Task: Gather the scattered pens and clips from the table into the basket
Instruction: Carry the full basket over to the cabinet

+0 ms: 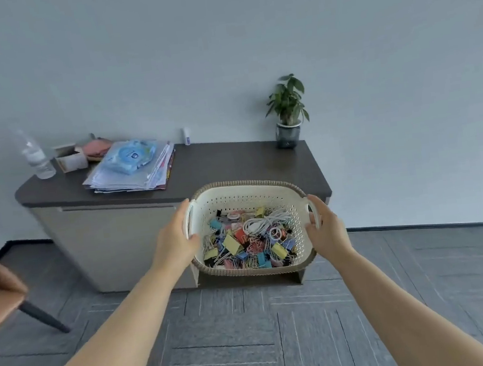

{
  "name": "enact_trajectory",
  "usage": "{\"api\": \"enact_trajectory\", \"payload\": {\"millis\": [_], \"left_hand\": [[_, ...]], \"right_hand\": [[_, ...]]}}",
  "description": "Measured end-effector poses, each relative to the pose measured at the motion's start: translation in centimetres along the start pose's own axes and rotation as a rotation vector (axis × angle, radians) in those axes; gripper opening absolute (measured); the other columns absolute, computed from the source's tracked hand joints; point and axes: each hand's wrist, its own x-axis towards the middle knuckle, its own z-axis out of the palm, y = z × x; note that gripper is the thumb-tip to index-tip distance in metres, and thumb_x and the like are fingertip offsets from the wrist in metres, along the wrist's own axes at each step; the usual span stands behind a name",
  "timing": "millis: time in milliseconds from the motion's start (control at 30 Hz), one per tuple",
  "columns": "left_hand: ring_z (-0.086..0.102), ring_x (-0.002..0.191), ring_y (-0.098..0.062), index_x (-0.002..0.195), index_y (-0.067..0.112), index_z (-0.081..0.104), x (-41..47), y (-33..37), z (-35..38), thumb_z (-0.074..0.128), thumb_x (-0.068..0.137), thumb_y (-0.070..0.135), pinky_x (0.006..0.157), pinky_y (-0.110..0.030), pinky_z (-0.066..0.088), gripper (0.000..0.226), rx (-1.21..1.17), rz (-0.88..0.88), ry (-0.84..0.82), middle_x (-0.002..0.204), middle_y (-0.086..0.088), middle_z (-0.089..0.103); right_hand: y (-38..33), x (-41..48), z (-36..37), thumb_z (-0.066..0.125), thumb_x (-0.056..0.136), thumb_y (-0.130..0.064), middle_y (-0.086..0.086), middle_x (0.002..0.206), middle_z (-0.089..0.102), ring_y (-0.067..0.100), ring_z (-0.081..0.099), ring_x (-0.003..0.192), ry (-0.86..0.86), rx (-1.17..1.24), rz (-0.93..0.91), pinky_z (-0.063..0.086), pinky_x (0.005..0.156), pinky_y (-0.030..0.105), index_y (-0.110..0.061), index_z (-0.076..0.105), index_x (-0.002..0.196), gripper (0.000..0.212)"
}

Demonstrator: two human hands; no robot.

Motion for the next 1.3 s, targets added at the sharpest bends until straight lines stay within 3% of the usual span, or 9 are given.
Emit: {"api": "enact_trajectory", "payload": {"millis": [233, 367, 500, 567, 767, 900, 1200, 1300], "left_hand": [[0.048, 0.125, -0.026, 0.144, 0.020, 0.028, 14.7, -0.6, 0.2, 0.056, 0.084, 0.000, 0.095, -0.032, 0.044, 0.069, 0.012, -0.027, 0.069, 0.142, -0.006, 0.044], [0.045, 0.129, -0.024, 0.144, 0.020, 0.026, 22.8, -1.9, 1.7, 0.057, 0.085, 0.002, 0.098, -0.034, 0.044, 0.069, 0.022, -0.034, 0.039, 0.146, -0.004, 0.039], [0.043, 0.130, -0.025, 0.144, 0.020, 0.027, 32.1, -4.1, 3.4, 0.054, 0.083, -0.003, 0.104, -0.034, 0.038, 0.070, 0.024, -0.004, 0.011, 0.148, -0.003, 0.038], [0.046, 0.128, -0.025, 0.144, 0.021, 0.027, 36.9, -4.8, 4.1, 0.054, 0.083, -0.002, 0.101, -0.034, 0.041, 0.071, 0.035, 0.005, -0.009, 0.148, -0.002, 0.038], [0.053, 0.119, -0.029, 0.143, 0.024, 0.027, 48.5, -6.6, 6.2, 0.053, 0.081, -0.003, 0.091, -0.036, 0.048, 0.073, 0.056, -0.008, -0.112, 0.141, -0.005, 0.047], [0.053, 0.117, -0.031, 0.143, 0.025, 0.027, 53.1, -7.5, 8.7, 0.052, 0.082, -0.003, 0.088, -0.037, 0.048, 0.072, 0.050, -0.064, -0.159, 0.137, -0.008, 0.049], [0.052, 0.118, -0.030, 0.142, 0.025, 0.027, 58.1, -7.7, 15.3, 0.050, 0.083, -0.001, 0.088, -0.036, 0.047, 0.069, 0.035, -0.165, -0.200, 0.135, -0.007, 0.051], [0.054, 0.115, -0.028, 0.140, 0.026, 0.030, 59.9, -7.4, 16.8, 0.049, 0.082, -0.002, 0.079, -0.030, 0.045, 0.068, 0.027, -0.210, -0.197, 0.132, -0.006, 0.053]], "right_hand": [[-4.4, 14.7, 3.4, 0.046, 0.091, -0.005, 0.006, 0.137, 0.051, 0.027, 0.049, 0.123, -0.036, -0.006, -0.041, 0.041, 0.095, 0.031, -0.023, 0.033, 0.139, 0.053], [-4.9, 22.6, 6.0, 0.046, 0.090, -0.003, 0.007, 0.135, 0.053, 0.027, 0.052, 0.119, -0.020, -0.016, -0.022, 0.040, 0.087, 0.027, -0.026, 0.034, 0.139, 0.055], [-4.9, 30.3, 9.2, 0.044, 0.089, -0.003, 0.008, 0.133, 0.054, 0.028, 0.053, 0.117, 0.011, -0.014, 0.029, 0.045, 0.091, 0.036, -0.030, 0.035, 0.138, 0.057], [-5.2, 34.0, 10.9, 0.043, 0.089, -0.002, 0.008, 0.134, 0.053, 0.029, 0.052, 0.118, 0.033, -0.011, 0.068, 0.046, 0.093, 0.040, -0.028, 0.034, 0.138, 0.056], [-5.0, 43.6, 14.8, 0.040, 0.091, -0.004, 0.010, 0.136, 0.052, 0.030, 0.050, 0.120, 0.044, -0.037, 0.170, 0.044, 0.092, 0.035, -0.026, 0.031, 0.140, 0.055], [-3.3, 48.3, 16.2, 0.038, 0.092, -0.005, 0.010, 0.135, 0.051, 0.029, 0.052, 0.114, 0.013, -0.038, 0.217, 0.040, 0.083, 0.028, -0.027, 0.032, 0.139, 0.052], [0.8, 56.6, 16.2, 0.037, 0.093, -0.005, 0.008, 0.141, 0.047, 0.029, 0.045, 0.126, -0.083, -0.090, 0.294, 0.038, 0.095, 0.031, -0.023, 0.032, 0.141, 0.052], [1.8, 59.1, 16.0, 0.037, 0.092, -0.005, 0.008, 0.138, 0.050, 0.028, 0.050, 0.119, -0.116, -0.092, 0.296, 0.039, 0.087, 0.028, -0.025, 0.033, 0.140, 0.052]]}}
